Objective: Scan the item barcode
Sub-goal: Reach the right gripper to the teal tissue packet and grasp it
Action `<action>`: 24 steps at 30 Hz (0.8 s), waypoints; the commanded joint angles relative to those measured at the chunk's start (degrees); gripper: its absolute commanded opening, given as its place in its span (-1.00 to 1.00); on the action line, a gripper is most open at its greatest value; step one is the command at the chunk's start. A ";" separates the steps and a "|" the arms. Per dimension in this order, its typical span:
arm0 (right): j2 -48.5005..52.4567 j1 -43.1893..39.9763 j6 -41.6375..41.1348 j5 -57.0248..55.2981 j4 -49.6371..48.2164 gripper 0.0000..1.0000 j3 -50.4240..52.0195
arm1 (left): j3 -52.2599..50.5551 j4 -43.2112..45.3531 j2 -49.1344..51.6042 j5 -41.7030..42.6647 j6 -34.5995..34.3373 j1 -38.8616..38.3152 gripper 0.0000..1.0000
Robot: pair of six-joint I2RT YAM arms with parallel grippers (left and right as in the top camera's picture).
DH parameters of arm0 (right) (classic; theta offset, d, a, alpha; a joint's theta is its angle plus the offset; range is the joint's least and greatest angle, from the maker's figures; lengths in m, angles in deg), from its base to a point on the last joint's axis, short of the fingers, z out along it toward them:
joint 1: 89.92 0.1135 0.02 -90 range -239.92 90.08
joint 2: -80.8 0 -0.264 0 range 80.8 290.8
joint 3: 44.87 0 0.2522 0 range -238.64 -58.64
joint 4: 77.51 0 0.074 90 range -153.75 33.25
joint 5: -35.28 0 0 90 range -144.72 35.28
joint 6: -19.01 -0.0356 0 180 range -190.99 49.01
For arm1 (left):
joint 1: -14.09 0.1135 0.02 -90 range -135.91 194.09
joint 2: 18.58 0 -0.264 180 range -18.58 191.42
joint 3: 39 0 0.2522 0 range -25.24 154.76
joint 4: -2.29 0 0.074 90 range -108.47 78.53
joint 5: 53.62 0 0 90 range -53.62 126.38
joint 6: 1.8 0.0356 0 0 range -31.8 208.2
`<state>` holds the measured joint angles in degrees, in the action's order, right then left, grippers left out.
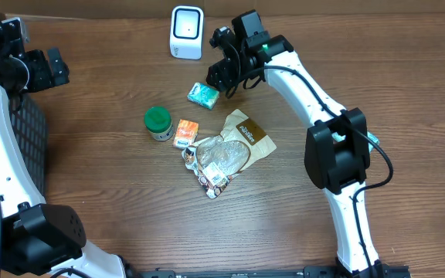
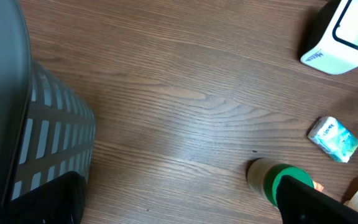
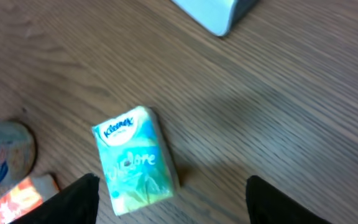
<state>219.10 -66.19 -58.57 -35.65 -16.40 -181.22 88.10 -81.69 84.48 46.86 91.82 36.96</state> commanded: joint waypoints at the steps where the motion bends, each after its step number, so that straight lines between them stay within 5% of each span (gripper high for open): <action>1: 3.06 0.11 1.86 2.71 -0.42 0.34 -1.51 | 0.26 0.15 0.46 0.02 1.55 -0.39 0.99; 6: 3.91 0.11 2.69 2.71 -0.09 0.09 -1.51 | 0.26 0.17 0.46 0.00 1.55 -0.39 0.99; 22: 8.44 2.32 9.07 3.52 -1.70 0.09 -1.49 | 0.26 0.15 0.46 0.00 1.55 -0.39 0.99; 24: 8.52 2.36 9.03 3.54 -1.75 -0.12 -1.51 | 0.28 0.15 0.46 0.00 1.55 -0.39 0.99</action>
<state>226.07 -64.42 -50.76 -32.16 -17.93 -181.31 88.10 -81.69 84.48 46.86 91.82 36.96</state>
